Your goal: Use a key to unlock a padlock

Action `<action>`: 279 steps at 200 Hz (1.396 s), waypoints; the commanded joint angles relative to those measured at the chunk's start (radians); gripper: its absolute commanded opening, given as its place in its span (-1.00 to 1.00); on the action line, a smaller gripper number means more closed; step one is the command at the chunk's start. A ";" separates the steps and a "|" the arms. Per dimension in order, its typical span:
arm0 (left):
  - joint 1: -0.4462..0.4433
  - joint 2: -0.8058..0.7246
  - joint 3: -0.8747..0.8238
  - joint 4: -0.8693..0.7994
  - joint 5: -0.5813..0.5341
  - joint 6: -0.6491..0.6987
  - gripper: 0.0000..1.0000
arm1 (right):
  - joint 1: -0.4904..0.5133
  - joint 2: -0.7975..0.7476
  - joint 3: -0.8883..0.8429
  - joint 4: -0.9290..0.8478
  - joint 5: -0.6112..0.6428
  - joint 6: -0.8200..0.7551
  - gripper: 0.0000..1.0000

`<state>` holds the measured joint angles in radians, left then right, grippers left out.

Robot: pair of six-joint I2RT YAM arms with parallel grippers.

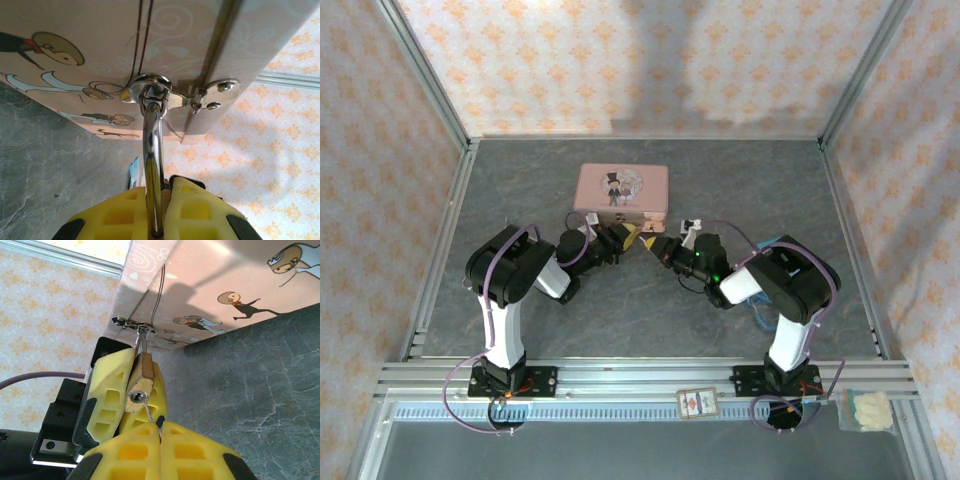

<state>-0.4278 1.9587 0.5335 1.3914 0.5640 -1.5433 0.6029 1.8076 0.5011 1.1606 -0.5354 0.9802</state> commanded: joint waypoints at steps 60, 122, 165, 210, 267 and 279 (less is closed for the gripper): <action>-0.019 -0.039 -0.009 0.061 -0.019 0.037 -1.00 | 0.000 0.012 0.023 0.063 -0.015 0.003 -1.00; -0.022 -0.038 -0.006 0.062 -0.019 0.043 -1.00 | 0.001 0.006 0.020 0.063 -0.018 0.005 -1.00; -0.035 -0.081 -0.004 0.024 -0.017 0.079 -1.00 | 0.005 0.040 0.050 0.077 -0.029 0.019 -1.00; -0.056 -0.102 -0.014 0.023 0.009 0.139 -1.00 | -0.003 0.036 0.085 0.051 -0.050 0.063 -1.00; -0.109 -0.069 -0.064 0.138 0.005 0.115 -1.00 | -0.020 0.032 0.123 0.089 -0.090 0.239 -1.00; -0.115 -0.057 -0.067 0.175 -0.001 0.099 -1.00 | -0.020 0.023 0.116 0.091 -0.085 0.252 -1.00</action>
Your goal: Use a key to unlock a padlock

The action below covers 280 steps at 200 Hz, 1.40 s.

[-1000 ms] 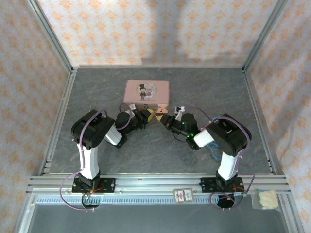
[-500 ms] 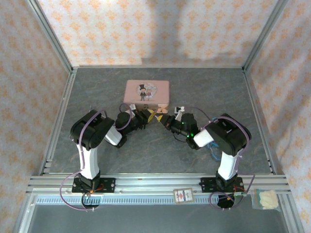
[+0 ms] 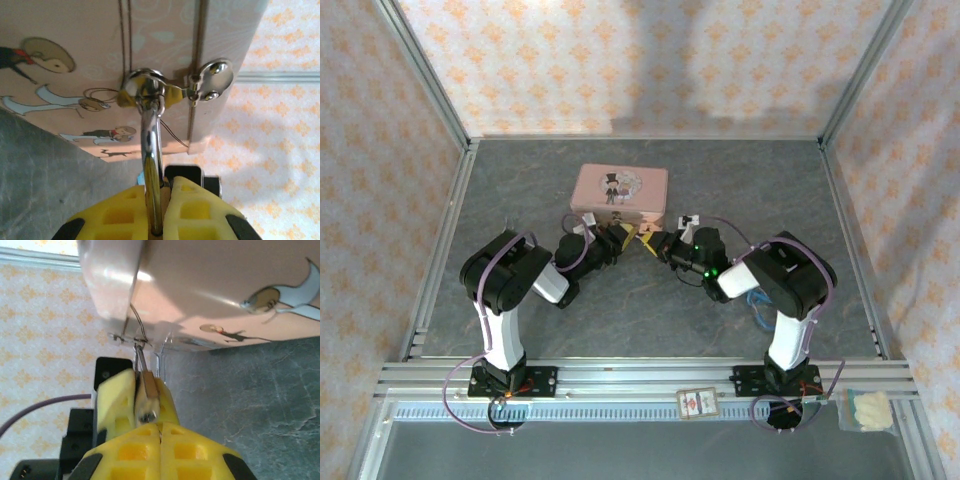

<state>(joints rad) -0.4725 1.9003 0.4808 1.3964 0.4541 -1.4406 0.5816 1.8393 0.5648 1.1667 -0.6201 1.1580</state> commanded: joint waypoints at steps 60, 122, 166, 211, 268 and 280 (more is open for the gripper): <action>-0.078 0.049 -0.005 0.237 0.062 -0.044 -1.00 | 0.030 -0.035 0.044 -0.011 0.056 0.023 -1.00; -0.080 0.035 -0.008 0.311 0.090 0.051 -1.00 | 0.009 0.046 0.034 0.134 -0.005 0.302 -1.00; -0.080 0.107 0.003 0.441 0.157 0.188 -1.00 | 0.000 0.127 -0.011 0.591 -0.045 0.867 -1.00; -0.080 0.094 0.037 0.442 0.199 0.297 -1.00 | 0.035 0.103 0.025 0.708 0.065 1.167 -1.00; -0.079 0.083 0.017 0.444 0.214 0.356 -1.00 | 0.035 0.096 0.054 0.707 0.141 1.175 -1.00; -0.078 0.077 0.015 0.444 0.201 0.351 -1.00 | 0.035 0.104 0.065 0.707 0.121 1.143 -1.00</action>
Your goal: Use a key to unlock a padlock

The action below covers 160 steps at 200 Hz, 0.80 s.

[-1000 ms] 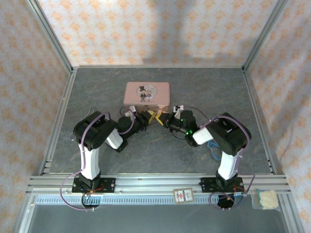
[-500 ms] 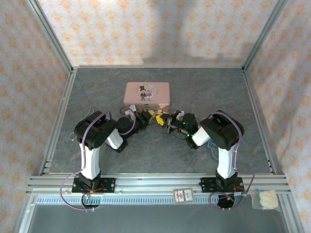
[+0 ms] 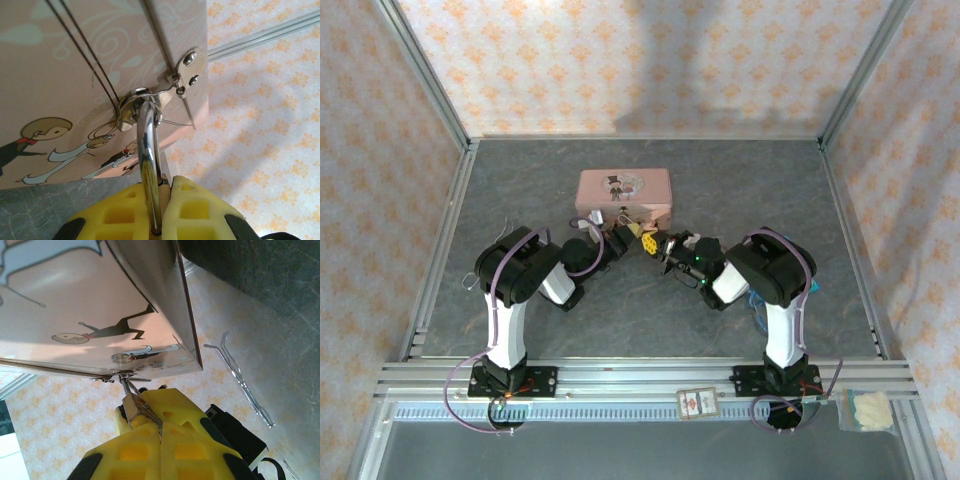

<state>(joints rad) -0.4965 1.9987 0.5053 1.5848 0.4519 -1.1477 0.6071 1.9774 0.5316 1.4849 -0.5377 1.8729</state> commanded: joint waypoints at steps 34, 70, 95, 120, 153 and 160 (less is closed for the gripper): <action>-0.054 -0.039 -0.023 0.254 0.112 0.013 -1.00 | 0.008 0.001 0.101 0.352 0.002 0.291 -1.00; -0.048 -0.012 -0.026 0.253 0.007 -0.071 -1.00 | -0.004 0.006 0.069 0.248 -0.003 0.076 -0.87; -0.044 -0.006 -0.041 0.237 -0.074 -0.095 -1.00 | -0.009 -0.027 0.034 0.165 0.000 -0.052 -0.55; -0.033 -0.011 -0.043 0.184 -0.119 -0.114 -1.00 | -0.013 -0.100 -0.008 -0.017 0.013 -0.209 -0.43; -0.028 -0.012 -0.039 0.171 -0.123 -0.134 -1.00 | -0.017 -0.188 -0.025 -0.222 0.019 -0.375 -0.33; -0.028 -0.013 -0.037 0.157 -0.123 -0.135 -1.00 | -0.016 -0.209 -0.021 -0.282 0.024 -0.416 -0.29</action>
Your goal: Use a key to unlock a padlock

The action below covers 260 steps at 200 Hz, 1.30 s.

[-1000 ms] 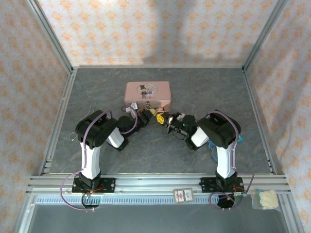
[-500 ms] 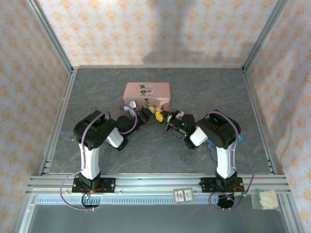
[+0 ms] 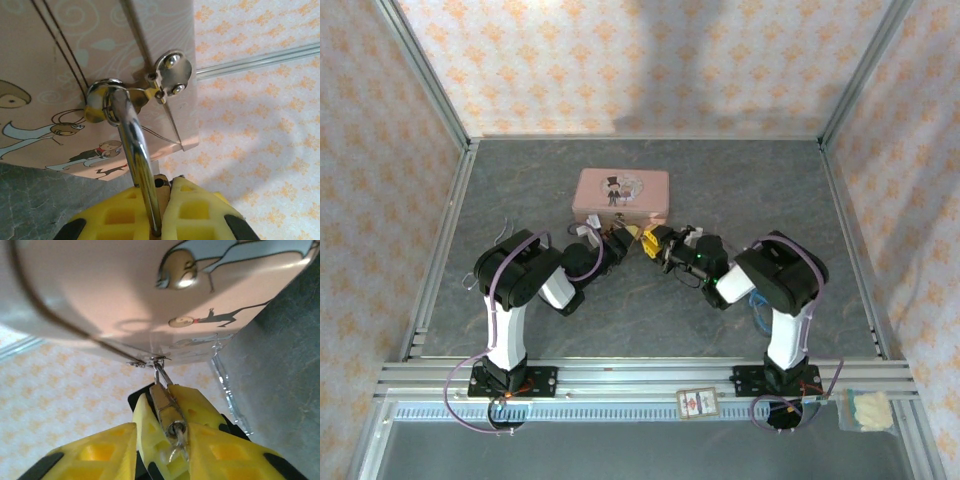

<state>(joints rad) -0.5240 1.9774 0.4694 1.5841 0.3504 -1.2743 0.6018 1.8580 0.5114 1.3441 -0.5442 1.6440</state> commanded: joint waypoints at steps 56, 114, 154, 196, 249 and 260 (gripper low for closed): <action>0.001 -0.022 -0.012 -0.031 -0.020 -0.006 -1.00 | -0.005 -0.304 0.071 -0.783 0.228 -0.645 -0.12; -0.014 -0.056 -0.050 -0.268 -0.042 0.027 -1.00 | 0.044 -0.442 0.178 -1.158 0.464 -1.007 -0.10; -0.019 -0.040 -0.077 -0.231 -0.049 -0.009 -0.63 | 0.091 -0.435 0.269 -1.279 0.510 -1.165 -0.09; 0.009 -0.144 -0.173 -0.264 -0.069 -0.022 0.03 | 0.164 -0.385 0.365 -1.348 0.530 -1.264 -0.02; 0.153 -0.434 -0.253 -0.548 -0.075 0.060 0.15 | 0.328 -0.186 0.596 -1.522 0.633 -1.394 0.14; 0.185 -0.519 -0.238 -0.661 -0.095 0.106 0.19 | 0.355 -0.137 0.644 -1.556 0.657 -1.419 0.14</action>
<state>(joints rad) -0.3939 1.5906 0.2176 1.1503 0.3004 -1.2613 0.9073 1.6405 1.0657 -0.0757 0.0154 0.3168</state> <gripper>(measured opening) 0.579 0.571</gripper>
